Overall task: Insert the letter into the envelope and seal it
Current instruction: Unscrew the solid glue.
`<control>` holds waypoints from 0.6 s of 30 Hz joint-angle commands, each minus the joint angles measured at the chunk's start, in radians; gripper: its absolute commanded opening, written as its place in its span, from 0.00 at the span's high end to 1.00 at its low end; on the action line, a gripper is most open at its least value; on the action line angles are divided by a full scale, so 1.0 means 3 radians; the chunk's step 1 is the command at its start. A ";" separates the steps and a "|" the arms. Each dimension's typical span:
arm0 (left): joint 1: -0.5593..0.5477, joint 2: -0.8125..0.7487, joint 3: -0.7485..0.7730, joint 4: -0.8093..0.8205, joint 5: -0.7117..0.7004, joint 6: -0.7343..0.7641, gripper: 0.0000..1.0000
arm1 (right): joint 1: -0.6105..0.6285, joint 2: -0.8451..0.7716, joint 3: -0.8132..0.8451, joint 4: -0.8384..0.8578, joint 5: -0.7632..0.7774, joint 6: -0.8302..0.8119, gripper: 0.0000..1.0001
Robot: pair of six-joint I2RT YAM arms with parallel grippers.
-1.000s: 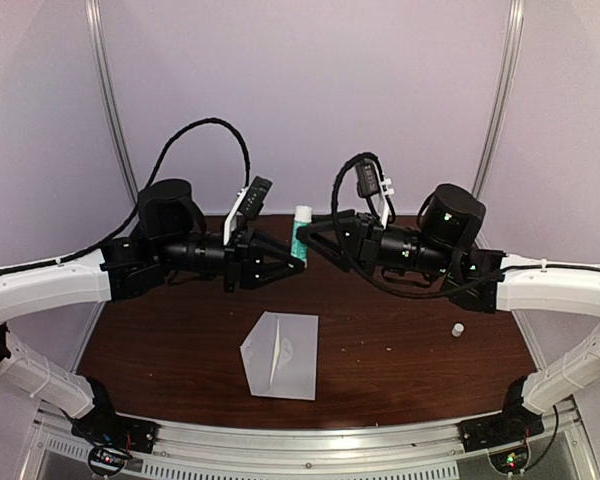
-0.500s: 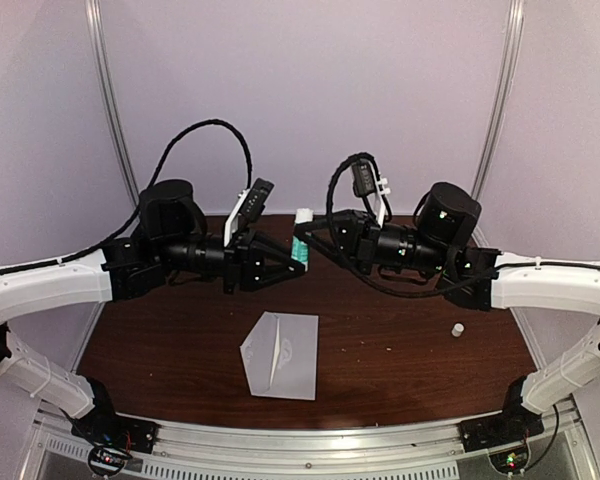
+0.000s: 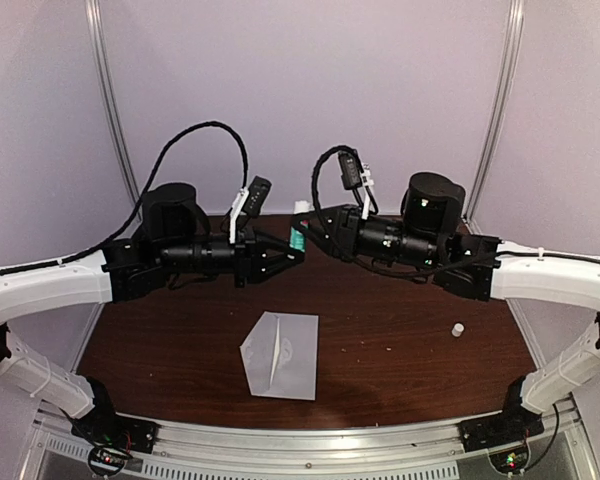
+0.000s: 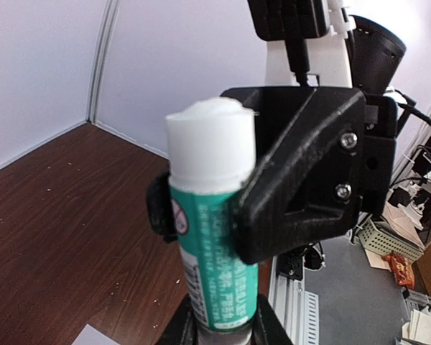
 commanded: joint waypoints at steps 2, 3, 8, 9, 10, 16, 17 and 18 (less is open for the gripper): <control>0.0007 -0.0052 0.0109 -0.0184 -0.0887 0.0124 1.00 | 0.0012 0.0226 0.0191 -0.0390 0.0628 0.0207 0.99; 0.0006 -0.0040 0.0124 -0.0244 -0.1043 0.0123 1.00 | 0.0017 0.0296 0.0227 -0.0403 0.0680 0.0240 0.99; 0.0007 0.0006 0.0118 -0.0462 -0.1662 0.0082 1.00 | 0.0063 0.0705 0.0529 -0.0720 0.1069 0.0396 1.00; 0.0006 0.0010 0.0108 -0.0479 -0.1781 0.0070 1.00 | 0.0072 0.0787 0.0602 -0.0780 0.1114 0.0425 1.00; 0.0003 0.0023 0.0098 -0.0485 -0.1876 0.0050 1.00 | 0.0080 0.0874 0.0690 -0.0823 0.1156 0.0450 1.00; 0.0002 0.0169 0.0055 -0.0634 -0.1942 -0.0062 1.00 | 0.0148 0.1332 0.1101 -0.0972 0.1169 0.0523 1.00; 0.0003 0.0183 0.0049 -0.0630 -0.1938 -0.0098 1.00 | 0.0161 0.1366 0.1136 -0.1037 0.1169 0.0529 1.00; 0.0005 0.0185 0.0043 -0.0630 -0.1935 -0.0121 1.00 | 0.0166 0.1366 0.1144 -0.1036 0.1169 0.0535 1.00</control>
